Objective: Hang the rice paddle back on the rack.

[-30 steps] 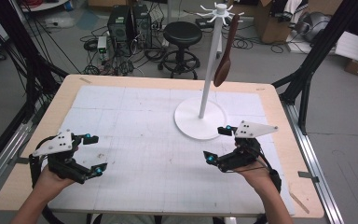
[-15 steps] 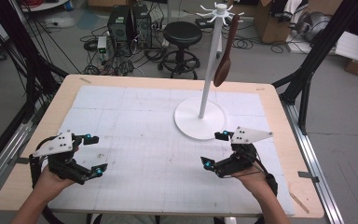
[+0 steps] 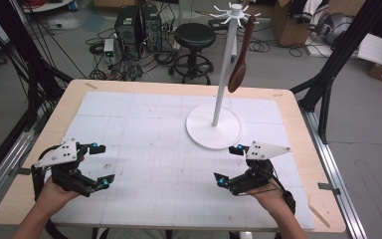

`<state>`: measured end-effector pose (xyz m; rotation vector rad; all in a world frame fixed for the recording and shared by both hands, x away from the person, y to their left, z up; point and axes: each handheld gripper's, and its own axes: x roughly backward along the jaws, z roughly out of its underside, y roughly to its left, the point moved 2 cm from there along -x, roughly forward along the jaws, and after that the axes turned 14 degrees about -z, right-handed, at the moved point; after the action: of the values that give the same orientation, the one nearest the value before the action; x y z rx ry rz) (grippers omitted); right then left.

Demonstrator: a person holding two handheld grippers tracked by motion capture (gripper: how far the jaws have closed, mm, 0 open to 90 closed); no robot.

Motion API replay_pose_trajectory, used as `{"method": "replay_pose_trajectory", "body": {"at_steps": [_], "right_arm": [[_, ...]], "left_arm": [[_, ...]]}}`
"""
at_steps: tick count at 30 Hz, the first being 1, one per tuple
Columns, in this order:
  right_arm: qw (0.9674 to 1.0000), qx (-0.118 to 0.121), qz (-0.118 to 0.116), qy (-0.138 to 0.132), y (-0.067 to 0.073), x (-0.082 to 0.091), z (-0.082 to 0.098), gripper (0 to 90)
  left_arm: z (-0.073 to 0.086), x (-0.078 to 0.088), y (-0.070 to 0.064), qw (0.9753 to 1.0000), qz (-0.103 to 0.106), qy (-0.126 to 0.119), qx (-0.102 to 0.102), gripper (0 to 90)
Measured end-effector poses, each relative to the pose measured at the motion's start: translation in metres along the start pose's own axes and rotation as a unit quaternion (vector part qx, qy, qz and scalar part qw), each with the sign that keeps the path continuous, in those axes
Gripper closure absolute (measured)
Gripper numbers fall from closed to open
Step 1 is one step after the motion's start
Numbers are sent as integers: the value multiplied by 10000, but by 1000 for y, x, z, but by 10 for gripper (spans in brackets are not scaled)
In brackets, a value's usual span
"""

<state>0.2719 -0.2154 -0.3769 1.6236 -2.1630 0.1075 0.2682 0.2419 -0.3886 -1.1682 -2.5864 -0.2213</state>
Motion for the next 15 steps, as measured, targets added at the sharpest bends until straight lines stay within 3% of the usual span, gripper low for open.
{"method": "replay_pose_trajectory", "body": {"at_steps": [15], "right_arm": [[9999,-36,-66,-136,1,0,5,4]], "left_arm": [[1,0,-1,10000,12,-46,-18,17]]}}
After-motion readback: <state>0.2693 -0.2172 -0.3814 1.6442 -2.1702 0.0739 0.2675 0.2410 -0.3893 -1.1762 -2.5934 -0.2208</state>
